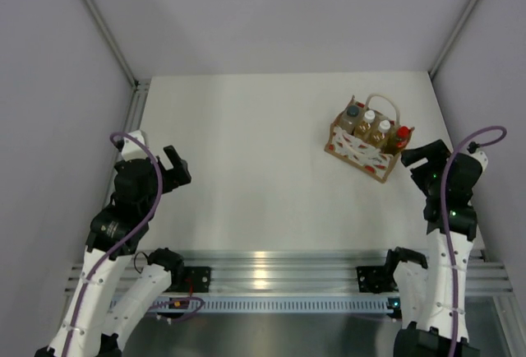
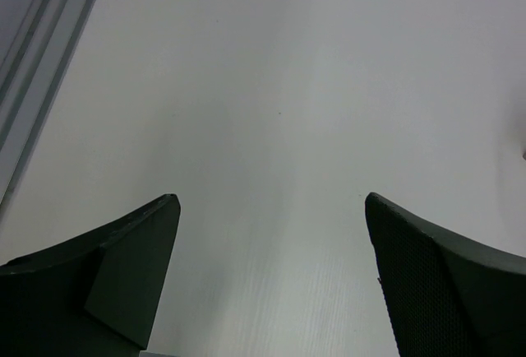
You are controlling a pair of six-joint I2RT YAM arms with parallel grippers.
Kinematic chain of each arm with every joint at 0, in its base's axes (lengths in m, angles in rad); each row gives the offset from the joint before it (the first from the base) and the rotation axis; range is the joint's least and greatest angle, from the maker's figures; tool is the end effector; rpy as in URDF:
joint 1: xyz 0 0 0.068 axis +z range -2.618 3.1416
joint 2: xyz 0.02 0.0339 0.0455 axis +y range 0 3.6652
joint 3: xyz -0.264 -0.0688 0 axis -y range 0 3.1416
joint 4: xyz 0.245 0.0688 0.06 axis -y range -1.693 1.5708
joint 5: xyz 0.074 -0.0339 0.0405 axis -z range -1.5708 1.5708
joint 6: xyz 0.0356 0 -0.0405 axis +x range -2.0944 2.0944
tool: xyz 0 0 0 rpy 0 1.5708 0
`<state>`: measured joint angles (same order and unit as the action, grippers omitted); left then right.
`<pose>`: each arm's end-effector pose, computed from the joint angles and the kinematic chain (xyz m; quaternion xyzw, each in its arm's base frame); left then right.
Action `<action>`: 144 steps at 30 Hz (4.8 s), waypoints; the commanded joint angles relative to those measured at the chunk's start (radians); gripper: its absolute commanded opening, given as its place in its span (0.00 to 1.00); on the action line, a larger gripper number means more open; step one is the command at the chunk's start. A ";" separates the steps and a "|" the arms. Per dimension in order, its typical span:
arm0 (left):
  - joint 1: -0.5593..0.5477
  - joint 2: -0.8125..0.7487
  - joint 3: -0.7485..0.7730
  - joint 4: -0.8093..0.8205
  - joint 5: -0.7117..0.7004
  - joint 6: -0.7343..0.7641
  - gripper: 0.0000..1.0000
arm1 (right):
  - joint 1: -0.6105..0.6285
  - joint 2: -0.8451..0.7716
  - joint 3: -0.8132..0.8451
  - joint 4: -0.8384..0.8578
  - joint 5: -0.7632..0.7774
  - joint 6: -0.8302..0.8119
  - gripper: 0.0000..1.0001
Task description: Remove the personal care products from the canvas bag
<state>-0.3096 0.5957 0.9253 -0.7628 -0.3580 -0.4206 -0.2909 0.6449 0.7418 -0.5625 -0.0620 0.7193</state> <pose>0.1098 -0.0220 0.3526 -0.1417 0.8225 -0.0491 0.5486 0.1395 -0.0395 0.3064 0.3974 0.7524 0.1373 0.5070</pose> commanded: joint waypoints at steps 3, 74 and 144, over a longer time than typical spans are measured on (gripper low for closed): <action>0.000 0.003 -0.005 0.043 0.024 -0.004 0.98 | -0.086 0.044 -0.088 0.260 -0.225 0.074 0.62; -0.772 1.806 1.420 0.925 0.346 0.095 0.77 | -0.094 0.105 -0.484 0.576 -0.286 0.137 0.00; -0.829 1.774 1.592 1.079 0.277 0.197 0.00 | -0.094 0.163 -0.467 0.596 -0.219 0.161 0.00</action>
<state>-1.0874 2.6003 2.4756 0.0875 -0.1398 -0.1333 -0.3698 0.7673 0.2901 0.1261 -0.3786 0.9043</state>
